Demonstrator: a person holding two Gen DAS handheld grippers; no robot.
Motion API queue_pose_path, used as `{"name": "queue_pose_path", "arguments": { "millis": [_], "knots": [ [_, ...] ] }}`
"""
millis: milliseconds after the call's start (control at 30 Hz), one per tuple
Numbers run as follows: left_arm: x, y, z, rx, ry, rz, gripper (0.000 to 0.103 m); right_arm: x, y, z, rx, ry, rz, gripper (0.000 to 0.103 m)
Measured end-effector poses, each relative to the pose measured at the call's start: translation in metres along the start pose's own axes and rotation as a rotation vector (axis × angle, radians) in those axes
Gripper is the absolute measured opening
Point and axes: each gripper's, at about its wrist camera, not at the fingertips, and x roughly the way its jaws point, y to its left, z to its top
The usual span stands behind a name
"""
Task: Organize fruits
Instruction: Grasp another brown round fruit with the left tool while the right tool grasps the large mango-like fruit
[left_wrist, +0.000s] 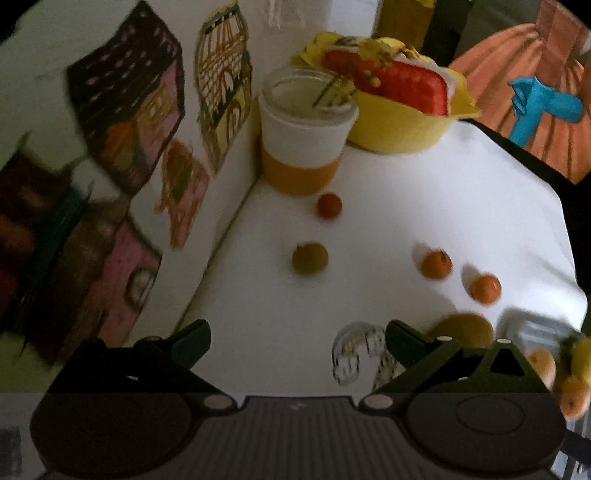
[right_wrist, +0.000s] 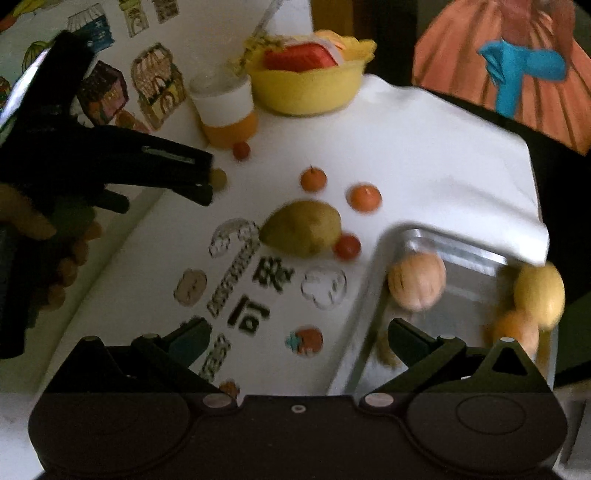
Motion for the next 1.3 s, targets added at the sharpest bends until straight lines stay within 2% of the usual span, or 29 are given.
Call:
{"name": "queue_pose_path", "arguments": {
  "millis": [167, 400, 733, 933, 1300],
  "knots": [
    [0.021, 0.001, 0.014, -0.009, -0.02, -0.012, 0.102, 0.019, 0.007, 0.019, -0.066, -0.04, -0.023, 0.102],
    [0.04, -0.01, 0.02, 0.054, -0.043, -0.027, 0.102, 0.045, 0.0, 0.034, -0.088, -0.049, -0.055, 0.102],
    [0.053, -0.016, 0.026, 0.105, -0.066, -0.054, 0.101, 0.068, 0.001, 0.044, -0.144, -0.058, -0.026, 0.102],
    [0.057, -0.016, 0.026, 0.118, -0.07, -0.072, 0.089, 0.081, 0.011, 0.05, -0.164, -0.064, -0.042, 0.102],
    [0.059, -0.015, 0.022, 0.126, -0.058, -0.083, 0.062, 0.102, 0.018, 0.052, -0.164, -0.016, -0.097, 0.102]
  ]
}}
